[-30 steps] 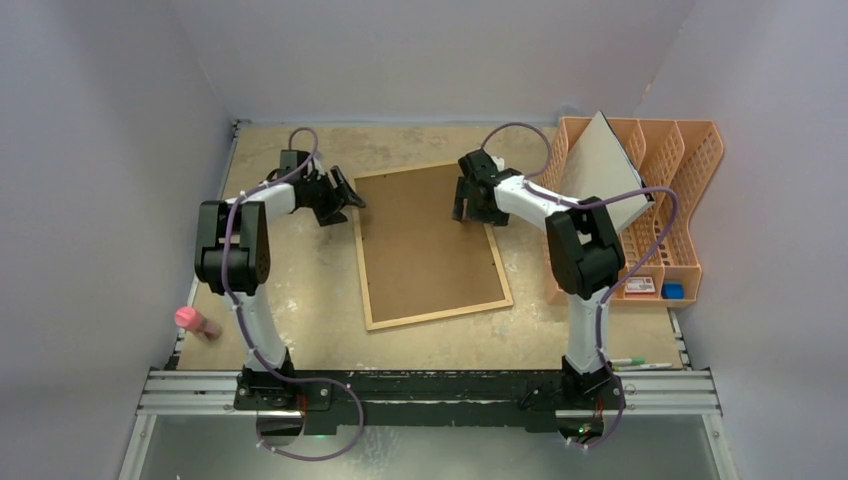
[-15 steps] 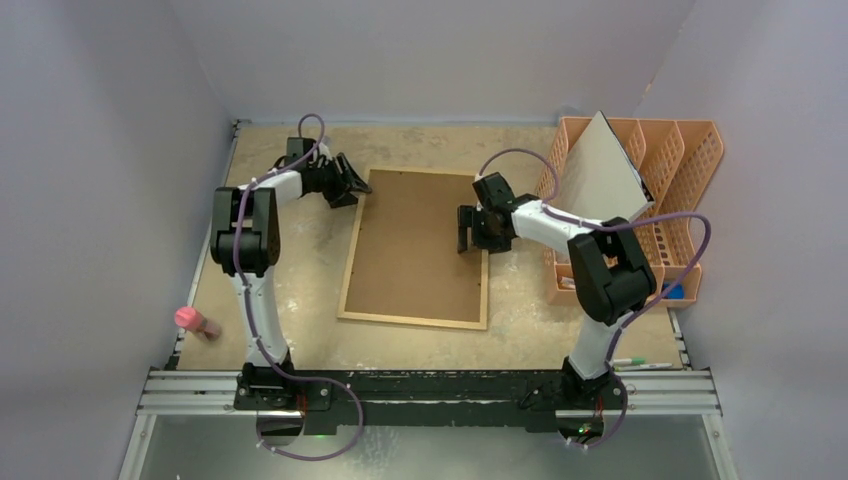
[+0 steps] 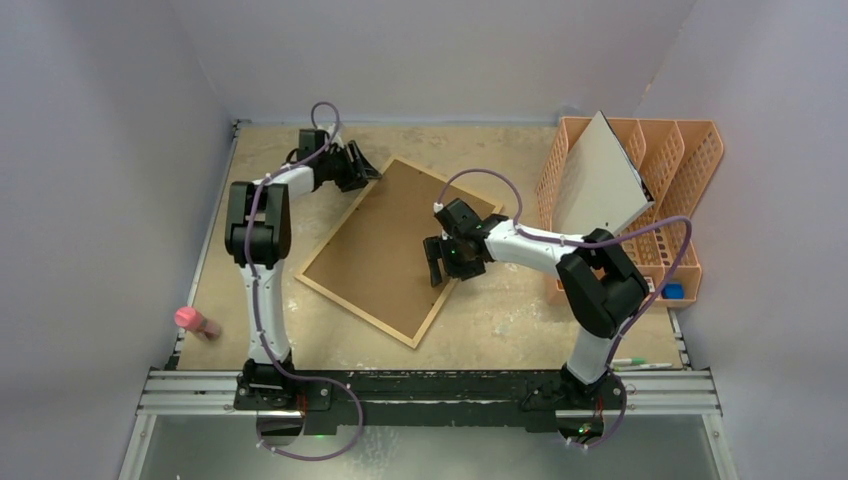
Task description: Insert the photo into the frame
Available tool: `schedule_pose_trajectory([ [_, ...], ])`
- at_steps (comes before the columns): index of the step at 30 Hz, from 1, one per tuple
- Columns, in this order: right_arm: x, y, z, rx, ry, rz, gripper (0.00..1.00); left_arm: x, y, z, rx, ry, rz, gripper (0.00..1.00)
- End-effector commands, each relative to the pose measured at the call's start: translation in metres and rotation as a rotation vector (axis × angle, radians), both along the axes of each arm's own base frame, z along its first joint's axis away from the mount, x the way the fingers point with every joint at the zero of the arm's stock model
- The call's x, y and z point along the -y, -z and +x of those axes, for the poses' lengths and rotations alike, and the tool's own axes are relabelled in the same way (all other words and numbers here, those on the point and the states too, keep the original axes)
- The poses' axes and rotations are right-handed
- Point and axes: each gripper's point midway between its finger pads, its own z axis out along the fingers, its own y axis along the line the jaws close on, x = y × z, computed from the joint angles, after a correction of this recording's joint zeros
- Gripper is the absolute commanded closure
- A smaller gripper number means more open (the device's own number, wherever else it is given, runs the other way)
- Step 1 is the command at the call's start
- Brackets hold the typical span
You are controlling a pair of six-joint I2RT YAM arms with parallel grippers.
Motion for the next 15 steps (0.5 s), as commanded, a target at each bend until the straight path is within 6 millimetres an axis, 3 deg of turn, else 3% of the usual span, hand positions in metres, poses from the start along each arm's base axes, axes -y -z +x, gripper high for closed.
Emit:
schedule_pose_trajectory([
  [1, -0.017, 0.007, -0.003, 0.011, -0.014, 0.004, 0.2, 0.06, 0.038, -0.055, -0.204, 0.168, -0.055, 0.47],
  [5, 0.002, 0.001, -0.005, 0.025, 0.049, -0.074, 0.14, 0.047, 0.022, -0.034, -0.151, 0.122, 0.038, 0.41],
  [9, 0.021, -0.007, -0.002, 0.045, 0.148, -0.163, 0.11, 0.016, 0.0, -0.015, -0.111, 0.06, 0.191, 0.31],
  [13, 0.024, -0.046, 0.022, 0.158, 0.221, -0.173, 0.09, -0.024, -0.038, -0.007, -0.065, -0.031, 0.212, 0.27],
  [15, 0.016, -0.074, 0.044, 0.246, 0.242, -0.148, 0.08, -0.045, -0.061, -0.007, -0.034, -0.085, 0.211, 0.26],
])
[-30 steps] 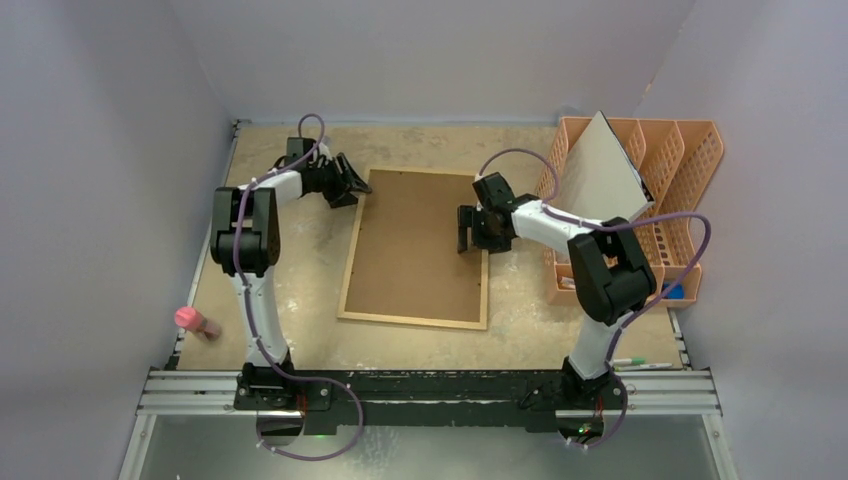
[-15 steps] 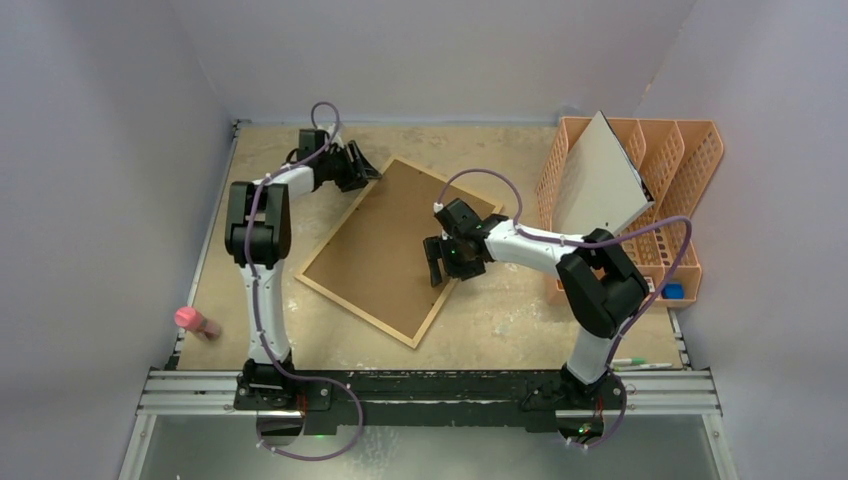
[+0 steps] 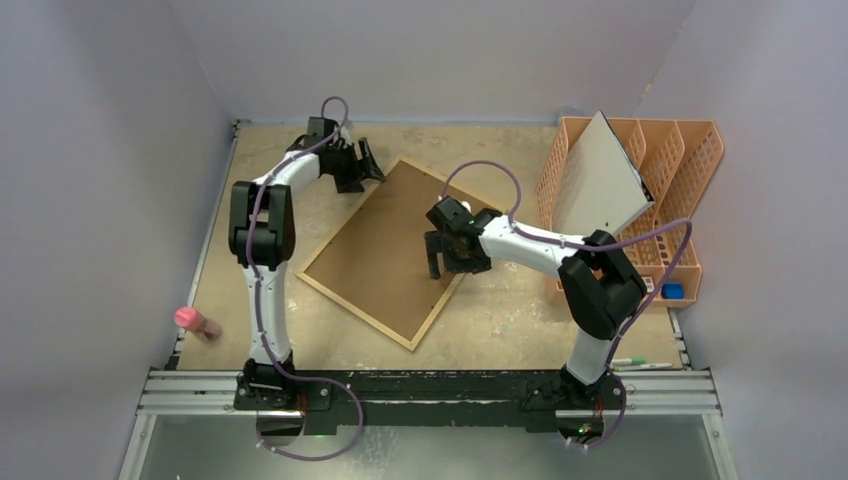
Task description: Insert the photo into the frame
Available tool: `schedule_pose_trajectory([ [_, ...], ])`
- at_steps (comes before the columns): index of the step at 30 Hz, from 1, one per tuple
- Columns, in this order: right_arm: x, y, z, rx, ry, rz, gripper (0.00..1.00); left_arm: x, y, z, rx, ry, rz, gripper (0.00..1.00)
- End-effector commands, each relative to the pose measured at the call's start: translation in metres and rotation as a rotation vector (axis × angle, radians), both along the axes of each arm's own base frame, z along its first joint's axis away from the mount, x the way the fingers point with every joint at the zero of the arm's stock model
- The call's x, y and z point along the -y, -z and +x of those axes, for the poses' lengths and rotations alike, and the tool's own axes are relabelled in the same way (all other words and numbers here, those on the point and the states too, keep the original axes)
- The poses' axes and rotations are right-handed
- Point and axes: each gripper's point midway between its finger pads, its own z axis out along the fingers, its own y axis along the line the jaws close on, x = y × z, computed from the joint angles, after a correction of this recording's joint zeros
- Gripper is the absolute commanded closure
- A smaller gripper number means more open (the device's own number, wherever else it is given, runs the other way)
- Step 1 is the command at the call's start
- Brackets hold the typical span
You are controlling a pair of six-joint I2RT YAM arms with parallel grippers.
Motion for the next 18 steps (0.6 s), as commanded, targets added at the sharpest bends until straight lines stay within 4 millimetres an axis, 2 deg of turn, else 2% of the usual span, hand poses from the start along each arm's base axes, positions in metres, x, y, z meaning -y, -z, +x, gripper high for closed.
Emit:
schedule_pose_trajectory([
  [1, -0.005, -0.075, 0.049, 0.233, 0.087, 0.008, 0.08, -0.062, -0.063, -0.005, 0.06, -0.125, 0.051, 0.26],
  [3, -0.013, -0.085, 0.068, 0.286, 0.062, -0.008, 0.07, -0.077, -0.08, -0.013, 0.074, -0.175, 0.062, 0.25],
  [4, -0.019, -0.087, 0.075, 0.295, 0.038, -0.006, 0.07, -0.096, -0.084, -0.017, 0.069, -0.225, 0.082, 0.25],
  [6, -0.04, -0.087, 0.086, 0.301, -0.027, 0.026, 0.08, -0.118, -0.089, -0.033, 0.052, -0.298, 0.138, 0.25],
  [9, -0.087, -0.094, 0.096, 0.341, -0.154, 0.07, 0.1, -0.144, -0.087, -0.07, 0.009, -0.394, 0.233, 0.26],
  [13, -0.153, -0.102, 0.096, 0.404, -0.33, 0.139, 0.11, -0.153, -0.069, -0.125, -0.109, -0.466, 0.242, 0.36],
  [18, -0.223, -0.087, 0.077, 0.449, -0.54, 0.2, 0.12, -0.147, -0.05, -0.182, -0.182, -0.493, 0.214, 0.44],
])
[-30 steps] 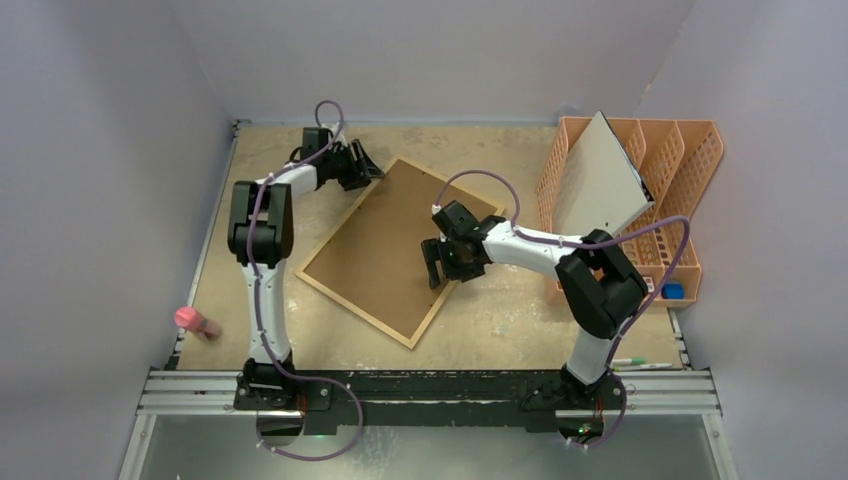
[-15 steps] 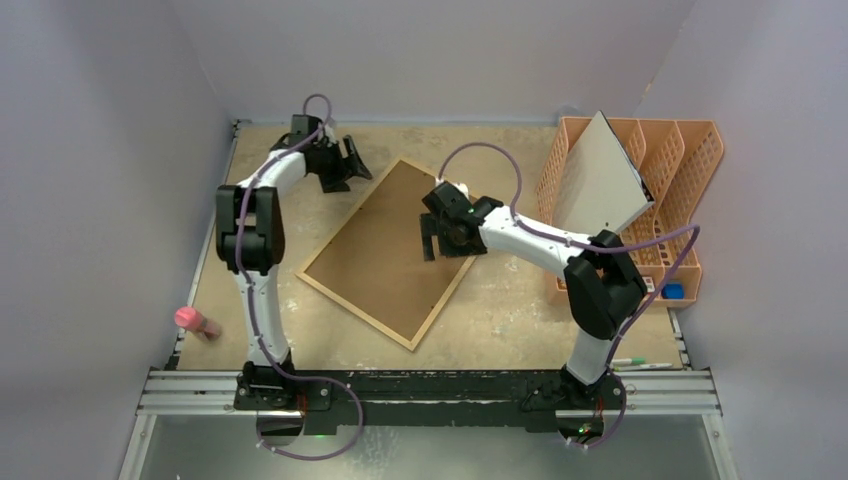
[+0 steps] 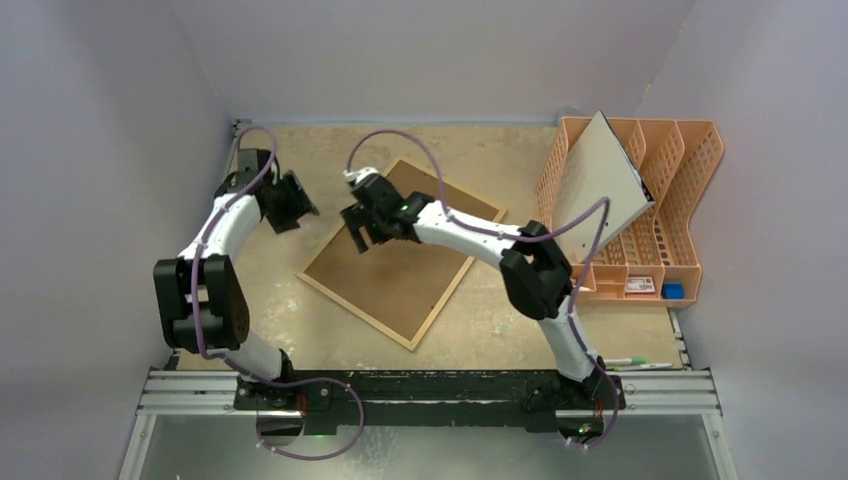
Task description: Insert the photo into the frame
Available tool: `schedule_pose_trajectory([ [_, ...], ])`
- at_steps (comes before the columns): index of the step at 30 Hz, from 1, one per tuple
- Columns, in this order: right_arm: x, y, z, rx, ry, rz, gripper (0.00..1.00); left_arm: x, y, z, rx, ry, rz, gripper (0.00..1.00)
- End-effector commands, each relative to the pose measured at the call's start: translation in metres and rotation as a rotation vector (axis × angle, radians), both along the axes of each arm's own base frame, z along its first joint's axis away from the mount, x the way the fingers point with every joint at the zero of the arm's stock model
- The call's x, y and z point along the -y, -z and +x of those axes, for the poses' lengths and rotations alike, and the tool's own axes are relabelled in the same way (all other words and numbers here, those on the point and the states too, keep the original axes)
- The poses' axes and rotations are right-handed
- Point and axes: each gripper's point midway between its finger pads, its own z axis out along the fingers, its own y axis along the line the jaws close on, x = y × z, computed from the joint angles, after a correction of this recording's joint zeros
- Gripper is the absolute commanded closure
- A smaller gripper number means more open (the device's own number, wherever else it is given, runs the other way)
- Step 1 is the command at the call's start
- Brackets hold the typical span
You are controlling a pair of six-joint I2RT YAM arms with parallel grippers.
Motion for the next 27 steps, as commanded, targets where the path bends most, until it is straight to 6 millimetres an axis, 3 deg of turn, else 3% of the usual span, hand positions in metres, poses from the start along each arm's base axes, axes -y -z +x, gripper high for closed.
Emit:
schedule_pose_trajectory([
  [1, -0.065, -0.01, -0.022, 0.088, -0.246, 0.044, 0.12, -0.001, 0.024, -0.051, -0.1, -0.069, -0.013, 0.45],
  [5, -0.097, -0.003, -0.041, 0.131, -0.346, 0.066, 0.13, 0.0, 0.037, -0.079, -0.131, -0.056, -0.011, 0.46],
  [8, -0.108, 0.004, -0.048, 0.15, -0.373, 0.08, 0.14, -0.003, 0.054, -0.1, -0.206, -0.06, -0.007, 0.46],
  [15, -0.12, 0.009, -0.055, 0.179, -0.409, 0.116, 0.16, -0.006, 0.076, -0.123, -0.262, -0.117, -0.06, 0.49],
  [27, -0.12, 0.047, -0.067, 0.124, -0.44, 0.052, 0.11, -0.005, 0.104, -0.143, -0.334, -0.178, -0.161, 0.55],
])
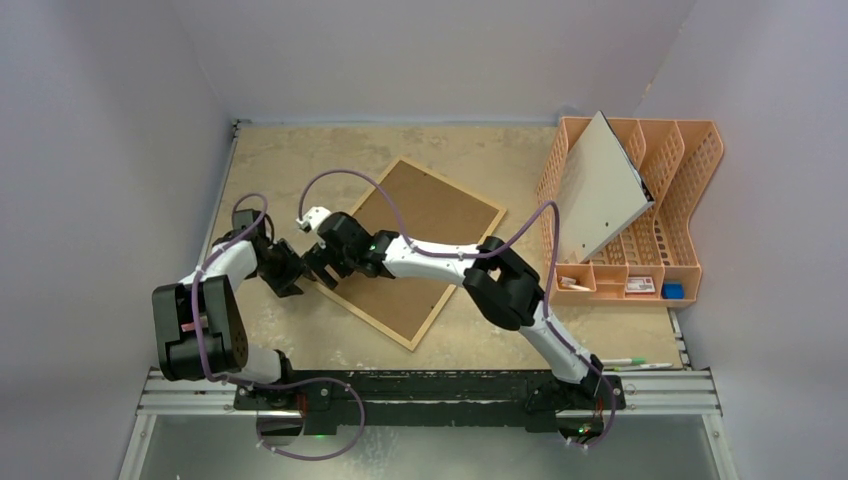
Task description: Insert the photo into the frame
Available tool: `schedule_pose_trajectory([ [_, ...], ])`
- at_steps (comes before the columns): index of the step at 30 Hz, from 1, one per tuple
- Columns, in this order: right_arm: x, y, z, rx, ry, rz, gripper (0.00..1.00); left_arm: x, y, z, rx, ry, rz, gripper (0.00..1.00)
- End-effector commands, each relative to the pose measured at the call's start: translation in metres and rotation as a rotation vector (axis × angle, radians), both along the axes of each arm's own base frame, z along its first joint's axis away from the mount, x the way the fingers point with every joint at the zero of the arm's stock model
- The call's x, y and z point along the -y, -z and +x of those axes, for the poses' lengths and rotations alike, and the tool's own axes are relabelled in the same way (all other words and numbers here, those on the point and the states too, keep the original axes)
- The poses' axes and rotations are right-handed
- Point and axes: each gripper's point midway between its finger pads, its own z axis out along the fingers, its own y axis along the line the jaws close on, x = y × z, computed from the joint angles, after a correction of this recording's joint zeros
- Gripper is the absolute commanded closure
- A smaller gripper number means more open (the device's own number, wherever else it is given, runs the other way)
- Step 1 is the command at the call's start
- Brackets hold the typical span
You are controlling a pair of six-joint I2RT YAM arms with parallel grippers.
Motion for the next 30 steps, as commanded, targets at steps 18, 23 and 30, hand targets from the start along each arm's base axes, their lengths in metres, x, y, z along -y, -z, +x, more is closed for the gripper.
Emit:
schedule_pose_trajectory([
  [18, -0.012, 0.026, -0.015, -0.061, -0.082, -0.022, 0.11, -0.01, 0.015, -0.006, -0.035, -0.07, -0.016, 0.75],
  [23, -0.013, 0.031, -0.017, -0.081, -0.084, -0.032, 0.11, -0.011, 0.018, -0.011, -0.056, -0.084, -0.016, 0.83],
  [30, -0.013, 0.043, -0.031, -0.151, -0.124, -0.038, 0.11, -0.013, 0.019, -0.013, -0.068, -0.093, -0.007, 0.91],
])
